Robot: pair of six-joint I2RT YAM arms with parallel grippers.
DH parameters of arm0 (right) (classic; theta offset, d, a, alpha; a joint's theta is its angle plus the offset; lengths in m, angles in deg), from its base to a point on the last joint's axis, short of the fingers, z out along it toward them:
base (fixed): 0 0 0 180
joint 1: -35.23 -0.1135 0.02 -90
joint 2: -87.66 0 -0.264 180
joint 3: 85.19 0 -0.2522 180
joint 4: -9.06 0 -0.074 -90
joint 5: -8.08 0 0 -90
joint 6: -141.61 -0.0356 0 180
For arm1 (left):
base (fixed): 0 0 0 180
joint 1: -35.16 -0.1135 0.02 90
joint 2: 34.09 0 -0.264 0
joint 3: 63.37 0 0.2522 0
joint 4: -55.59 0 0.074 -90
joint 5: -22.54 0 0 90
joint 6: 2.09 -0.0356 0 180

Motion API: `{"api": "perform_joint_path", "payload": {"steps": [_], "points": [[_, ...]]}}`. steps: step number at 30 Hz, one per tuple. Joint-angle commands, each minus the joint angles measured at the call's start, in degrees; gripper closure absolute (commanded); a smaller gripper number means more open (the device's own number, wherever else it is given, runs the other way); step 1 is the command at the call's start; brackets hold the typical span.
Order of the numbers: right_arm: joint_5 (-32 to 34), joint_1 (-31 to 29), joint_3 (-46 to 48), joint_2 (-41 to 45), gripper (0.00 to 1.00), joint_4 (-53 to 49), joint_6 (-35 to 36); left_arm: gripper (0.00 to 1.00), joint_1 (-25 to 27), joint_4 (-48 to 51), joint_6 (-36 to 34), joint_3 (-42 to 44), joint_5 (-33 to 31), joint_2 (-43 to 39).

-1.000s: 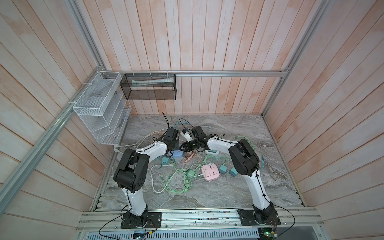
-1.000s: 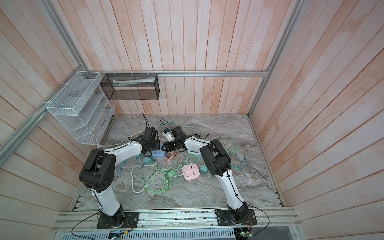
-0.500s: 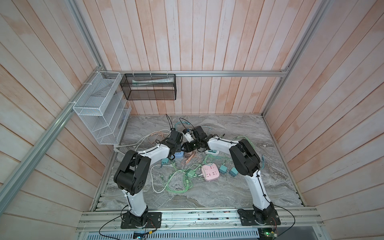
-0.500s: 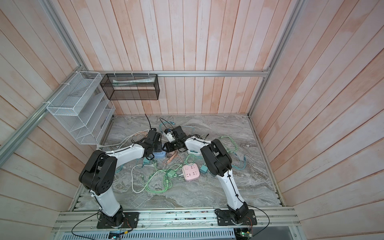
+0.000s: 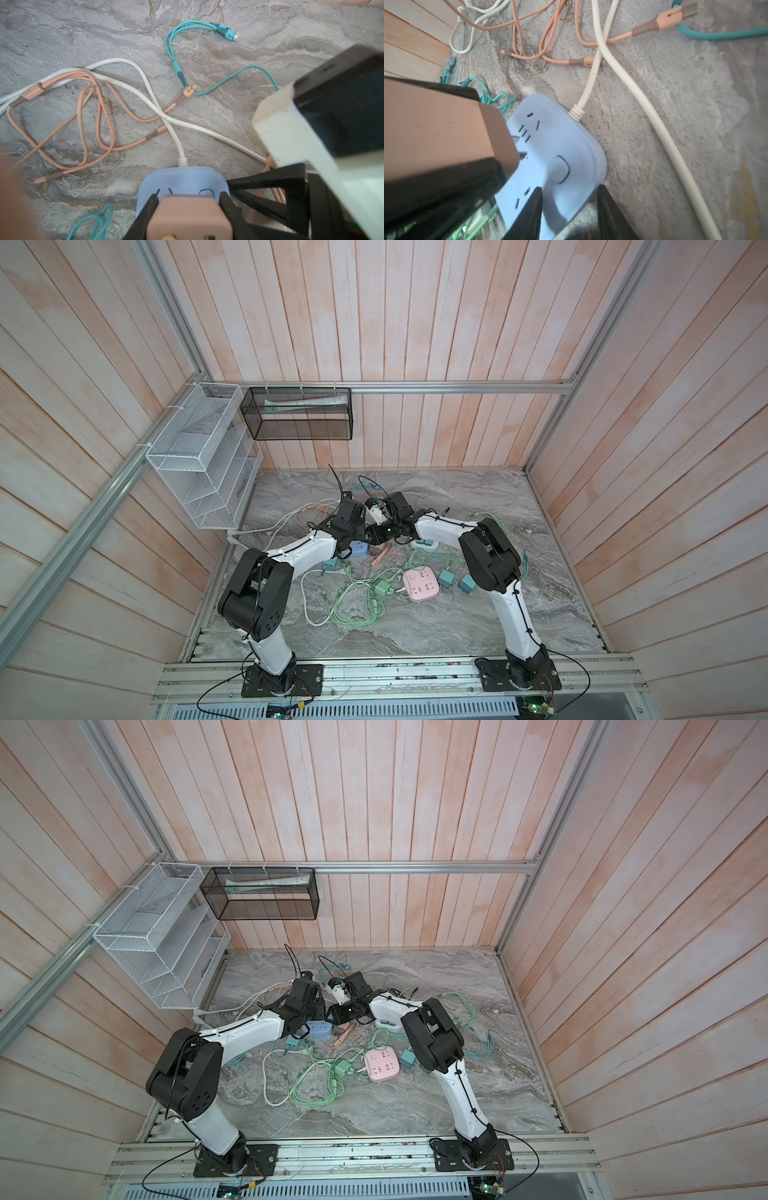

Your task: Pull the plug off the socket

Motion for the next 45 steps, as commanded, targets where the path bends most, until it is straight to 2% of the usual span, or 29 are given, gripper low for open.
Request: {"api": "perform_joint_path", "payload": {"steps": [1,8,15,20,30,39,45], "points": [[12.09,-0.33,6.05,-8.62,0.60,-16.83,1.53,0.66,0.02,0.26,0.14,0.20,-0.14,-1.19],[10.65,-0.24,5.68,-8.18,0.60,-15.27,1.03,0.65,-1.82,1.83,0.42,1.10,0.36,-2.33],[10.04,-0.24,6.32,-7.82,0.60,-14.49,0.86,0.65,-6.68,2.67,-0.35,1.36,5.80,-3.29],[9.68,-0.24,5.87,-8.00,0.60,-14.47,0.77,0.65,-10.52,3.56,0.33,0.03,13.35,-1.71],[9.86,-0.11,6.52,-7.65,0.60,-14.30,0.68,0.64,-14.95,6.08,0.63,-2.40,18.28,1.61],[9.99,-0.07,6.24,-7.65,0.60,-14.51,0.68,0.63,-16.95,10.94,-2.63,-7.03,20.47,6.46],[10.12,0.03,6.03,-7.74,0.60,-14.79,0.87,0.59,-17.12,13.28,-3.36,-8.40,20.44,8.84]]}}
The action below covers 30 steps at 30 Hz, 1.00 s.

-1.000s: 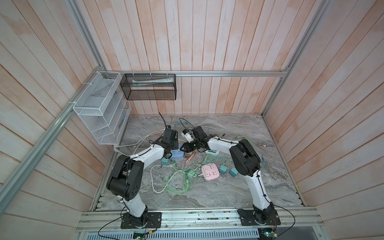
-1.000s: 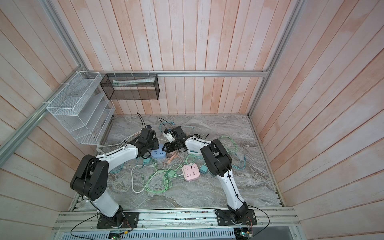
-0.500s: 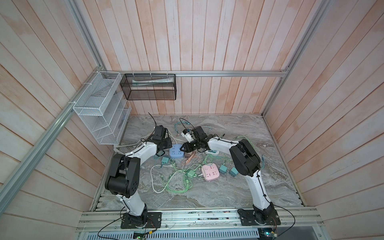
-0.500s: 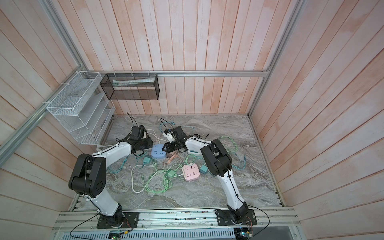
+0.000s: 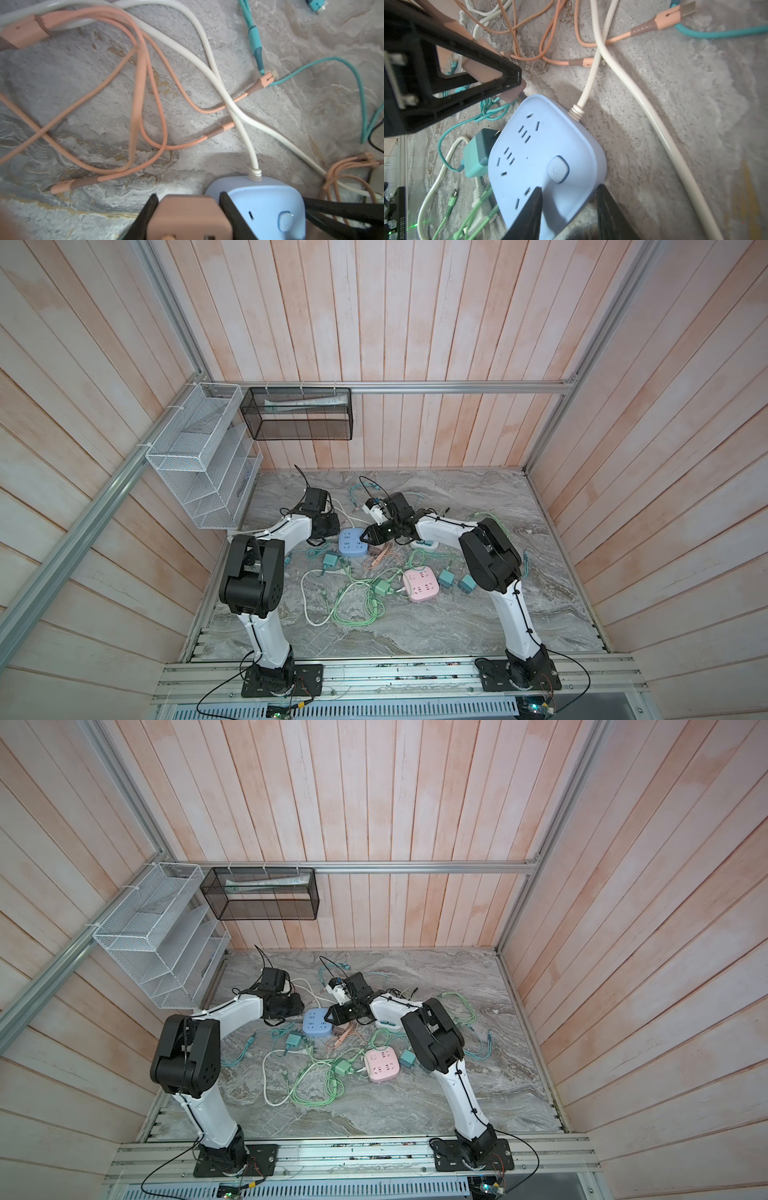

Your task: Pull the plug off the socket

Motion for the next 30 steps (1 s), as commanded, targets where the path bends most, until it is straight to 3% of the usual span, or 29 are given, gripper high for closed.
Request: {"api": "perform_joint_path", "payload": {"steps": [1,10,15,23,30], "points": [[10.36,-0.02,4.99,-8.04,0.60,-16.37,1.77,0.58,-0.39,2.23,-1.30,-1.35,0.89,1.27],[10.36,-0.02,4.20,-7.78,0.59,-16.55,2.32,0.46,-0.81,5.61,-2.00,-4.96,0.72,4.41],[10.34,-0.02,3.62,-7.34,0.58,-16.40,2.58,0.25,-0.83,5.31,-2.08,-4.99,0.16,3.62],[10.36,-0.02,2.93,-6.36,0.55,-15.65,2.50,0.21,-0.86,5.14,-1.37,-4.86,-0.03,2.23],[9.56,0.15,4.20,-2.43,0.44,-11.81,2.19,0.11,0.50,3.16,-1.60,-2.60,-1.96,-1.35]]}}
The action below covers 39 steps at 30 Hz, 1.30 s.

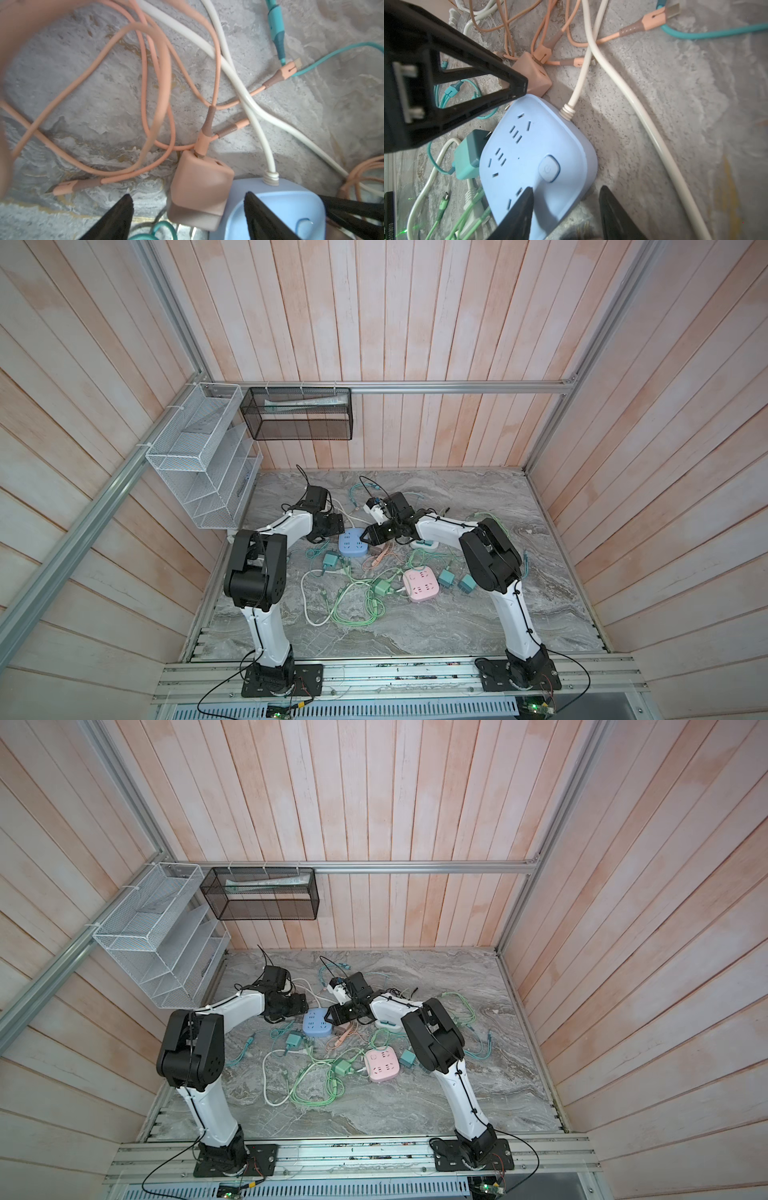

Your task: Pull the plug off the socket

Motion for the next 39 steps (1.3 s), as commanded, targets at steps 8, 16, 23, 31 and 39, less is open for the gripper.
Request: {"api": "perform_joint_path", "payload": {"steps": [8,16,23,31,39], "points": [[6.18,1.20,4.75,3.06,0.37,-6.39,1.00,0.00,2.49,-2.46,-2.02,1.12,-3.31,-6.68],[6.54,1.38,10.74,13.01,0.32,2.06,1.96,0.00,5.57,-3.70,-4.53,1.18,-4.75,-7.69],[7.98,1.61,17.70,21.06,0.26,10.39,2.10,0.00,8.83,-4.90,-6.01,0.62,-5.39,-7.92],[14.28,2.32,29.78,31.50,0.25,19.86,2.59,0.00,14.24,-8.23,-10.31,0.72,-4.85,-7.84],[23.29,5.53,40.67,41.64,0.26,24.22,0.40,0.00,19.61,-9.23,-12.46,-2.04,-3.40,-4.88]]}}
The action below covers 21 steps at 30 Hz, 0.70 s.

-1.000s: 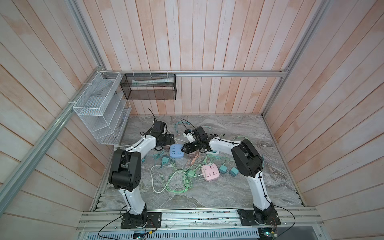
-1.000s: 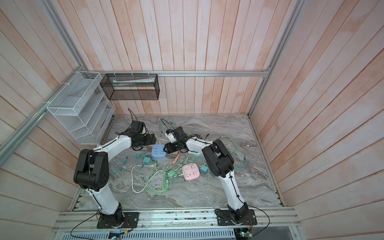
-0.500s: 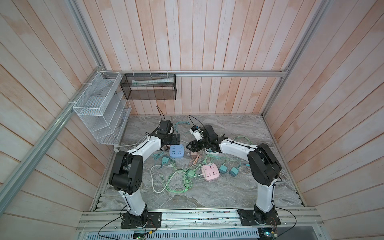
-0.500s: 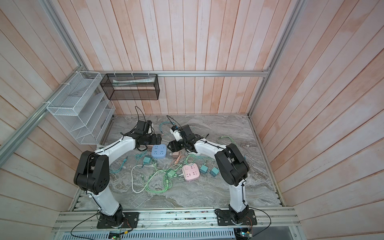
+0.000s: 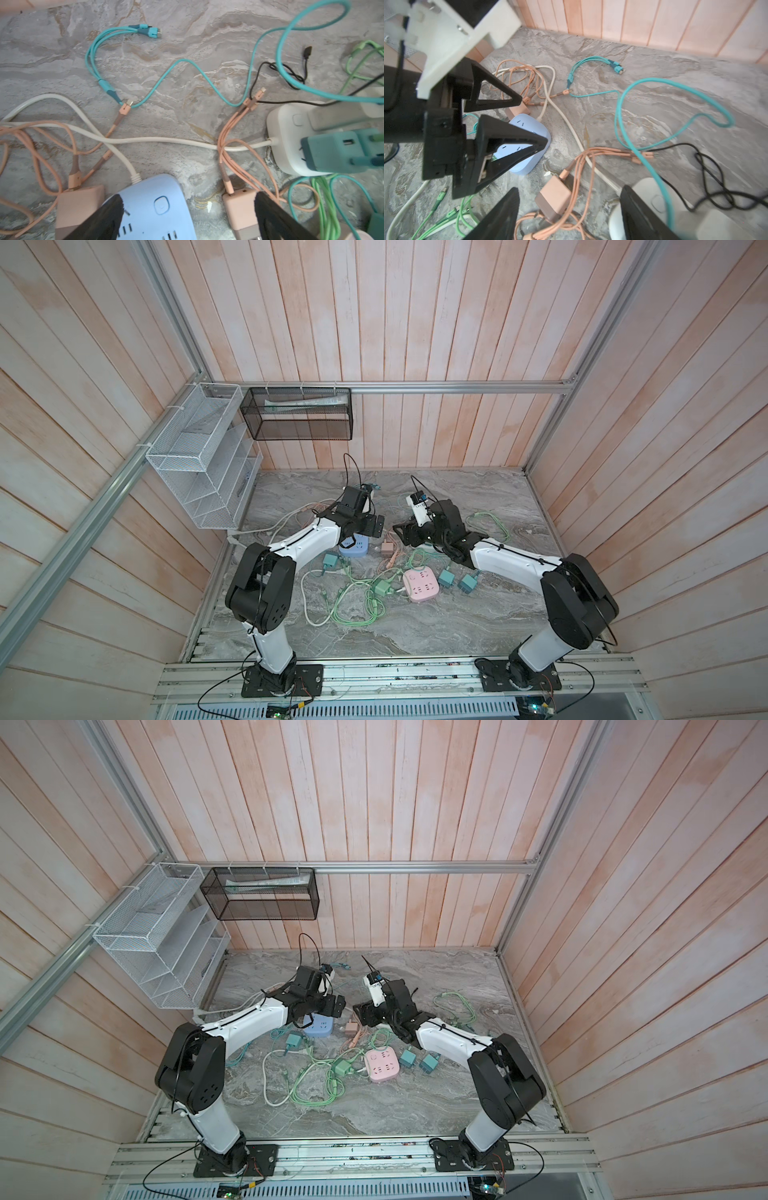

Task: Pull the plug off the socket
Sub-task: 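Move both grippers farther from the robot toward the white power strip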

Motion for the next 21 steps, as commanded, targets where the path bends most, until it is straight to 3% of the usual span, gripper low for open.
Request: {"api": "perform_joint_path", "payload": {"steps": [1,16,21], "points": [[6.30,1.50,3.42,3.79,0.26,3.15,-1.17,0.00,1.99,-1.99,-1.84,-2.34,1.03,1.61],[13.33,7.68,16.87,13.55,0.26,1.75,-8.33,0.00,9.19,-3.08,-5.88,-7.24,6.30,7.53],[11.09,10.54,19.18,13.13,0.28,2.10,-10.73,0.08,9.78,-2.12,-6.40,-9.87,10.12,9.90]]}}
